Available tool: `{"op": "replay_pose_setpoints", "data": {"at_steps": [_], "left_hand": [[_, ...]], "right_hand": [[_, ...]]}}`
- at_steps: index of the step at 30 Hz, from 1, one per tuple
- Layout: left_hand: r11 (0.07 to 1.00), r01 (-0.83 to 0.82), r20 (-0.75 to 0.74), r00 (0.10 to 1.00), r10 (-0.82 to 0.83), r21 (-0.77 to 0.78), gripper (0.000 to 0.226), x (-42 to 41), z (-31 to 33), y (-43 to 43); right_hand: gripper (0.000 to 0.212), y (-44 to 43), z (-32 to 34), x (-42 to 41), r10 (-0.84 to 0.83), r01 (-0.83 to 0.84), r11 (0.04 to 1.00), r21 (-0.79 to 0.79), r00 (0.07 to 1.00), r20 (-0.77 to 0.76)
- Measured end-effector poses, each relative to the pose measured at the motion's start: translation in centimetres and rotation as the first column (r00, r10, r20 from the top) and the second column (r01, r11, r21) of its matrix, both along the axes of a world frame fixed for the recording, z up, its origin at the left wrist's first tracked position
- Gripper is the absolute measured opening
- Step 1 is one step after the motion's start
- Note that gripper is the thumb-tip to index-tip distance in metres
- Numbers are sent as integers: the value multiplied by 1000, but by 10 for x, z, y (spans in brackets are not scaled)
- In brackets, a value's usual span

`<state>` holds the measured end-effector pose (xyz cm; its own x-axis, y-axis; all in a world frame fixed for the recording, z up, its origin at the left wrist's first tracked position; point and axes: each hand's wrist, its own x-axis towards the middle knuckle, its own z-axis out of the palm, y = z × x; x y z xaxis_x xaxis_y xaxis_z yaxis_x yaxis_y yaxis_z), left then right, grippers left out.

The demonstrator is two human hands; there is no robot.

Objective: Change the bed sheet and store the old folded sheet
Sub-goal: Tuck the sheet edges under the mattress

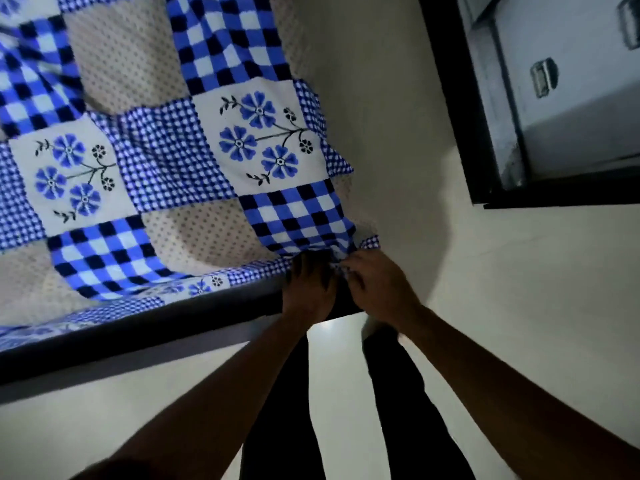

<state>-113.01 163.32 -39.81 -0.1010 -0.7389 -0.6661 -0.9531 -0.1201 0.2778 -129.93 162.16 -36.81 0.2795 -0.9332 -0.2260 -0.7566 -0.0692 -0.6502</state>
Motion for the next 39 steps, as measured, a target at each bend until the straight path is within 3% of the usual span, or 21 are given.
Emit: {"op": "replay_pose_setpoints", "data": {"at_steps": [3,6,12,16,19,23,27,30,32,36,39], "left_hand": [[996,-82,76,994,85,-32,67,-7,-4,-7],[988,-141,56,988,145,-66,59,-11,-6,-15],[949,-174,-93,983,155,-262,57,-17,2,15],[975,-29,-70,997,15,-219,63,-14,-1,17],[988,-68,-32,997,64,-136,56,-4,-12,-13],[988,-142,53,988,146,-65,43,-9,-14,-32],[990,-141,106,985,138,20,52,-5,-27,-32],[990,-139,92,986,139,-10,52,4,-37,-32],[992,-114,69,991,118,-54,51,6,-39,-28],[991,-93,-3,996,94,-93,63,16,-36,-18],[987,-106,-133,987,90,-121,77,17,-25,-5]], "right_hand": [[39,-3,-21,3,292,-299,951,-73,951,-100],[40,-25,-27,9,340,-348,938,1,914,-222],[36,-46,-33,24,476,-462,874,149,756,-448],[50,-52,-49,24,520,-544,829,129,665,-536],[63,-57,-53,22,549,-583,800,144,612,-570],[68,-57,-49,19,527,-563,819,112,660,-536],[52,-41,-34,6,407,-483,860,-161,842,-354],[52,-31,-37,4,431,-497,839,-220,855,-289],[50,-37,-43,15,475,-547,827,-128,802,-363],[24,-61,-45,41,558,-599,796,89,668,-492],[36,-70,-50,48,607,-589,777,223,609,-510]]}}
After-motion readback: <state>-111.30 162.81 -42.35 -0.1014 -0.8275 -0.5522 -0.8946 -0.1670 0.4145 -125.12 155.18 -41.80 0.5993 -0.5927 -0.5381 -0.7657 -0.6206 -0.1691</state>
